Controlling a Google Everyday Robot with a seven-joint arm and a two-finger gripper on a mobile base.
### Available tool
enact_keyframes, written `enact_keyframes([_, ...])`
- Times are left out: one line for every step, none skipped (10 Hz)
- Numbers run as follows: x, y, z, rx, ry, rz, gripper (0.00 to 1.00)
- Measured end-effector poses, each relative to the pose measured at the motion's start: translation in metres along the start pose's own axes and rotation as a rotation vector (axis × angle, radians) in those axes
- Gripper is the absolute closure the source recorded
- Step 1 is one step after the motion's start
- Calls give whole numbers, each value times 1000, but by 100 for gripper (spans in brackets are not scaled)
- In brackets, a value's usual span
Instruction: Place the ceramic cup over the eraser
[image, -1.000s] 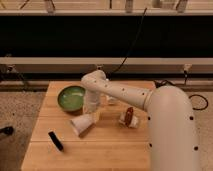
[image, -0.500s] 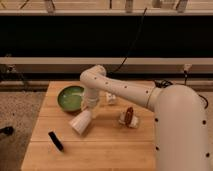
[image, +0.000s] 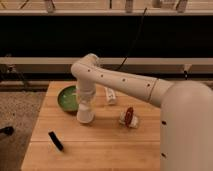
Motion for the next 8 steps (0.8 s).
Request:
enact_keyframes([-10,-6,-10,8,24,-36,100])
enact_keyframes([-23,-12,-20,13,46,-72,100])
enact_keyframes([-37,-18,-28,15,74,-112,100])
enact_keyframes([-42,-19,-35,16,102,-137,100])
enact_keyframes([-46,-20,-44,19,119,-153,100])
enact_keyframes([-52,-22,-56,23,140,-176,100])
enact_keyframes([-61,-22,-71,17,165,-208,100])
enact_keyframes([-66,-25,-79,21,178,-229,100])
